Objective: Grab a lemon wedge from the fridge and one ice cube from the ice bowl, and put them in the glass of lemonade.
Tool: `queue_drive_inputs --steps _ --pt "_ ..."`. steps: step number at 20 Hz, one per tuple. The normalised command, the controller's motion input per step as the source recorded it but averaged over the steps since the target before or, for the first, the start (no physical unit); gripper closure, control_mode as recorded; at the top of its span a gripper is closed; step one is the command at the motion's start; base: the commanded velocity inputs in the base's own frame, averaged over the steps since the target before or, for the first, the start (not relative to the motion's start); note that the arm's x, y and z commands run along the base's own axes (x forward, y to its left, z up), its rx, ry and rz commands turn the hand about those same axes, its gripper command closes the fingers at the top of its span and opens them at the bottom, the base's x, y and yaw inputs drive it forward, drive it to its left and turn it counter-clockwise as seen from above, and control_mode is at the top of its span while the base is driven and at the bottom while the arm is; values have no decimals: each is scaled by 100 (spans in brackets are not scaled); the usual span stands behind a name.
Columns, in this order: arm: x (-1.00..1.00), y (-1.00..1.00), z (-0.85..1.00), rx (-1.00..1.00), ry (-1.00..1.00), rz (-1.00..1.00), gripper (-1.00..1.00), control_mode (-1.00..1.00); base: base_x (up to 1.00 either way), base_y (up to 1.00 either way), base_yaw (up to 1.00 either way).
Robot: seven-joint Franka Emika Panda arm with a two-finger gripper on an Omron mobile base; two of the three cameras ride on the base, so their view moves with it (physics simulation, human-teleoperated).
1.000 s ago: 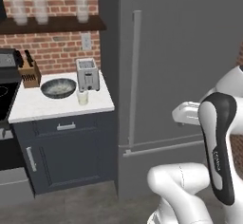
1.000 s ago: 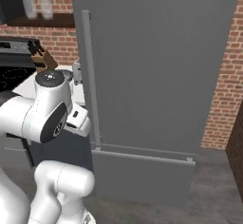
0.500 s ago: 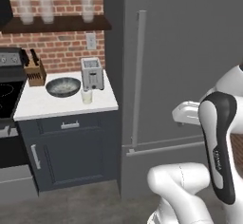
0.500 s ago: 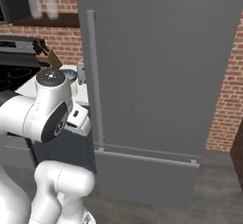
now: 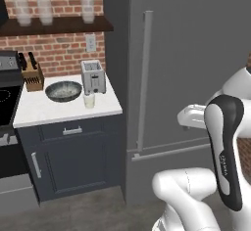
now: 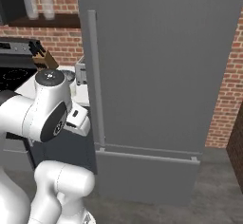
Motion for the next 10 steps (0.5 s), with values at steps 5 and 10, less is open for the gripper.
queue_drive_inputs --steps 5,10 --pt "0 0 0 0 0 0 -100 100 15 -2 0" --pt "0 0 0 0 0 0 -100 100 34 0 0"
